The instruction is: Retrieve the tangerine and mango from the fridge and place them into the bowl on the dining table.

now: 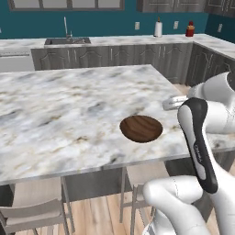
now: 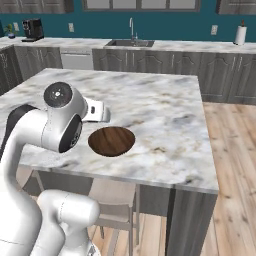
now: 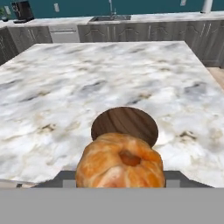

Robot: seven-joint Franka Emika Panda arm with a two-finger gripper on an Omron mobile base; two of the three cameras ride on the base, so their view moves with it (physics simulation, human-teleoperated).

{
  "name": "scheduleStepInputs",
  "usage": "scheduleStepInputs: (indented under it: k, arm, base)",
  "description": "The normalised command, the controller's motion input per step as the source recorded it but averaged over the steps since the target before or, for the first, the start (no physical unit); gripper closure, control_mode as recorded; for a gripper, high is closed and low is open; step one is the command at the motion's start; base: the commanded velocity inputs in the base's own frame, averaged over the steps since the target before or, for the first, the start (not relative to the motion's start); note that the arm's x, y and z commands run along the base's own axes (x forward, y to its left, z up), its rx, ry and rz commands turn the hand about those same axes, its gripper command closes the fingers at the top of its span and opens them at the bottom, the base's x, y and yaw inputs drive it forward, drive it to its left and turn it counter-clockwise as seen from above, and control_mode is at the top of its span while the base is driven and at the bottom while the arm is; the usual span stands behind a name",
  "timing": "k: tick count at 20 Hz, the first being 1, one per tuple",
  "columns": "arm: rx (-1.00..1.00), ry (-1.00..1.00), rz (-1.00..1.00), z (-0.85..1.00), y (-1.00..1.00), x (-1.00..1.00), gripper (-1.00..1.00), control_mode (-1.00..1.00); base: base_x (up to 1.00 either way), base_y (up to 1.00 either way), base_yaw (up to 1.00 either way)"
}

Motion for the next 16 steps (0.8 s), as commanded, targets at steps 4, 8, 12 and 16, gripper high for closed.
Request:
scheduleStepInputs:
  k: [4,8,12,16]
  arm:
    - [0.00,0.21,0.00,-0.38,0.11,0.54,1.00,-1.00]
    - [0.00,0.18,0.00,-0.49,0.19,0.47,1.00,-1.00]
    - [0.00,0.14,0.00,-0.55,0.14,0.45,1.00,-1.00]
    - [0.00,0.11,0.00,-0.53,0.05,0.48,1.00,-1.00]
  base:
    - [0.00,0.00,0.00]
    - [0.00,0.00,0.00]
    - [0.00,0.00,0.00]
    - [0.00,0.00,0.00]
